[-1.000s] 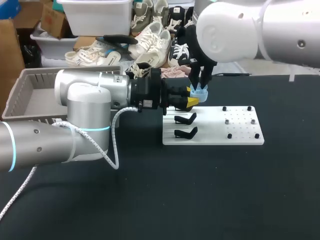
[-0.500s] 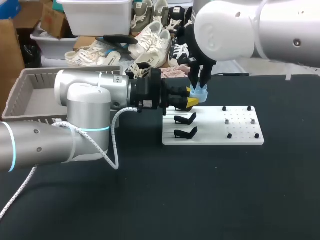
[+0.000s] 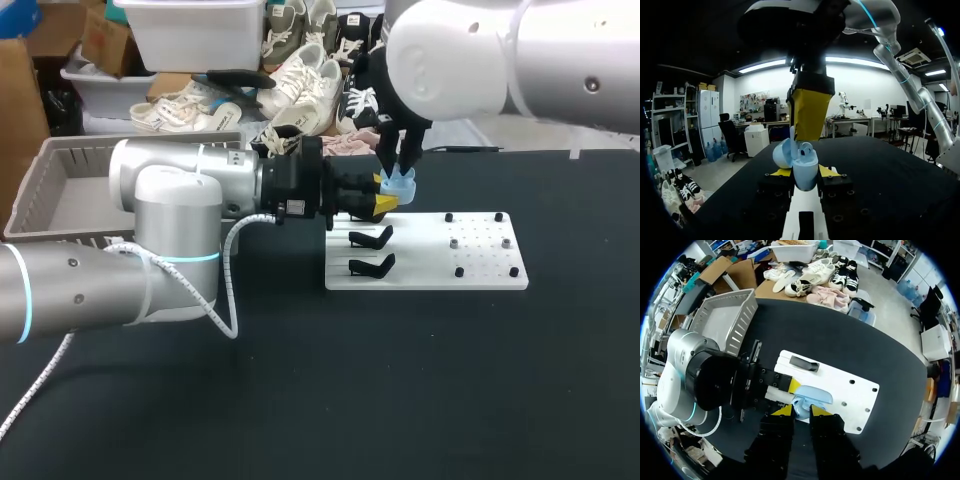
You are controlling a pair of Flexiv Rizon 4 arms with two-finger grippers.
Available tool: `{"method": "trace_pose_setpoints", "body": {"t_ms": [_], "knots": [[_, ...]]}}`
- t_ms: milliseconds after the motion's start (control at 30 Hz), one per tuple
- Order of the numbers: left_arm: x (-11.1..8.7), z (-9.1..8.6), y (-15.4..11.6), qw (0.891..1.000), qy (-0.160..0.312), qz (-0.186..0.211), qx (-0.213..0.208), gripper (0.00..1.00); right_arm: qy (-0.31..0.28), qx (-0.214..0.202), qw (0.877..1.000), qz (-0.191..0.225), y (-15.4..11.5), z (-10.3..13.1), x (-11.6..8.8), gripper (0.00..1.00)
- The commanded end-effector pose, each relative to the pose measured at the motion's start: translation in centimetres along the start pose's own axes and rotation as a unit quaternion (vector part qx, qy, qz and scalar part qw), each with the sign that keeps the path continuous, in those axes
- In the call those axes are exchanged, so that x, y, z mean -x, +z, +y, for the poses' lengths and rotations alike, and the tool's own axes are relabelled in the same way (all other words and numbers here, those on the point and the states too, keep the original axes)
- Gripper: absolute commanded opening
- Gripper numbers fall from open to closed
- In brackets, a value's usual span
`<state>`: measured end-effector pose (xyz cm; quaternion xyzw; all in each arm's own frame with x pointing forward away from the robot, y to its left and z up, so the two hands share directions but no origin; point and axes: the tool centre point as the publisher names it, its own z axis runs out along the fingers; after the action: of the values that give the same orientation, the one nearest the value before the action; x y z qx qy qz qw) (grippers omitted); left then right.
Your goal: Pick up each earbud case from the left stands, insert the matching earbuds, close the lid, and place the case in the box.
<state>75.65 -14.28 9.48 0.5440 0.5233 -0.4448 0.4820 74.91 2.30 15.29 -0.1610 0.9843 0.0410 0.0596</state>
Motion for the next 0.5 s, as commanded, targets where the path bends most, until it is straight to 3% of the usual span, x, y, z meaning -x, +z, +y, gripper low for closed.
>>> {"method": "trace_pose_setpoints", "body": {"t_ms": [33, 500], "knots": [[-0.01, -0.08, 0.01, 1.0, 0.001, -0.001, 0.002, 0.0, 0.0, -0.002, 1.0, -0.001, -0.19, 0.06, -0.17, 0.0], [-0.01, -0.08, 0.01, 1.0, 0.001, -0.001, 0.002, 0.0, -0.001, -0.002, 1.0, 0.005, 0.19, 0.5, -0.55, 0.0]]}}
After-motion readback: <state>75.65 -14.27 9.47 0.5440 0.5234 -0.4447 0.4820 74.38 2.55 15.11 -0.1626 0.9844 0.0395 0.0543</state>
